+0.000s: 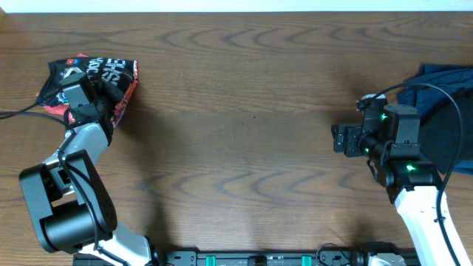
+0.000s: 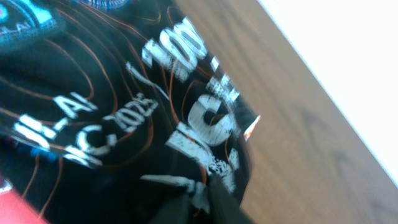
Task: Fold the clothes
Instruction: 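Reach the left gripper to the black jersey atop the red shirt, then grasp the black jersey with the left gripper and pull it rightward, then lower the left gripper and release the jersey at table center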
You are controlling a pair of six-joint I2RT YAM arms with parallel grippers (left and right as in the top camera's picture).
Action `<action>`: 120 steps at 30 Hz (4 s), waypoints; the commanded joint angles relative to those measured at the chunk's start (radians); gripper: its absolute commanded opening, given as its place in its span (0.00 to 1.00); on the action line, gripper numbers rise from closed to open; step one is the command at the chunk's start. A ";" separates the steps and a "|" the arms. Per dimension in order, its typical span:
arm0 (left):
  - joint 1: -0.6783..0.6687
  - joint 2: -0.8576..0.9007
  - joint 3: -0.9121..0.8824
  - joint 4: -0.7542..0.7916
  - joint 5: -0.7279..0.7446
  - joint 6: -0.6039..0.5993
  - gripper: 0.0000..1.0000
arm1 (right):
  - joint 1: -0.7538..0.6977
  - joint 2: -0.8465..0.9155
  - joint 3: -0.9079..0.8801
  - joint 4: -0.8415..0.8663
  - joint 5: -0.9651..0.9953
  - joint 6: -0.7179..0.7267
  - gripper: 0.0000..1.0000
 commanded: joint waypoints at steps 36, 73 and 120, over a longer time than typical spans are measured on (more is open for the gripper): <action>-0.300 -0.410 0.007 -0.823 0.804 0.367 0.06 | -0.006 0.001 0.020 -0.008 0.033 -0.004 0.89; -0.727 -0.436 -0.038 -1.114 0.042 0.450 0.98 | -0.003 0.107 0.019 -0.048 -0.080 -0.003 0.87; -0.903 -0.122 -0.022 -0.581 -0.325 0.477 0.06 | -0.003 0.107 0.019 -0.044 -0.080 -0.003 0.66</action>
